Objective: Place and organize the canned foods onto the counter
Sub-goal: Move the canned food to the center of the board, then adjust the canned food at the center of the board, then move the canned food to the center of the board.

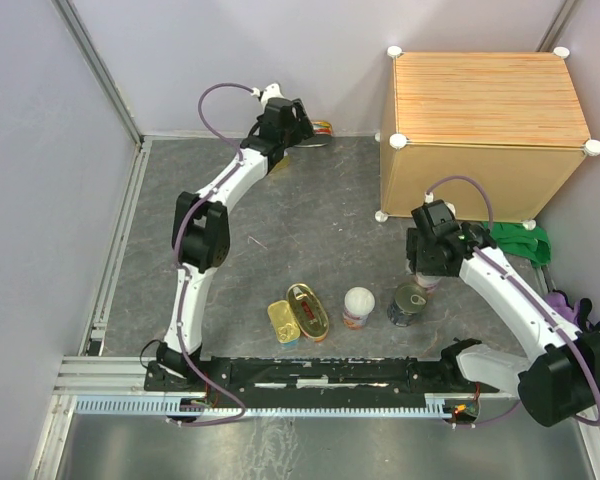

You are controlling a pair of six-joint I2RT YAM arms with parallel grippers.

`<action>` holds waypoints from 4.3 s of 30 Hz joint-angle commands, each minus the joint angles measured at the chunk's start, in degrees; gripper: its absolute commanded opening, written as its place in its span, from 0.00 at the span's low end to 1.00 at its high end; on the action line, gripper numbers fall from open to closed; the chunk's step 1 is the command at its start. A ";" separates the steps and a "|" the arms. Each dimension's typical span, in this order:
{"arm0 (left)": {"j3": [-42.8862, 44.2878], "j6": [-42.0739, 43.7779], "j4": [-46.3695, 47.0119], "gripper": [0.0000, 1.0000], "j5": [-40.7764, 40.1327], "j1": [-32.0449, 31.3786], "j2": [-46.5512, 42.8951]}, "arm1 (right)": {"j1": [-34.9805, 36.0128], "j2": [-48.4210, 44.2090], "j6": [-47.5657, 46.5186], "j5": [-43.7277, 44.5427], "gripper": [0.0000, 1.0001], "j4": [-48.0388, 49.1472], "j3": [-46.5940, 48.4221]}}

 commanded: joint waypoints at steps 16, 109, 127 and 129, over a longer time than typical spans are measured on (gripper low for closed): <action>10.76 6.40 31.79 0.82 1.93 0.68 18.15 | -0.07 -1.71 2.68 -1.25 0.95 -1.33 4.85; 14.32 15.27 24.55 0.78 -8.23 -2.45 22.37 | -0.09 -4.01 0.43 -10.21 0.95 -0.38 22.23; 22.15 16.72 3.53 0.71 0.26 -0.92 25.71 | -0.12 -0.84 -0.15 -12.41 0.96 3.97 21.14; 22.67 15.54 0.90 0.71 0.93 -0.80 25.71 | -0.03 -0.85 -0.16 -12.68 0.96 4.13 21.35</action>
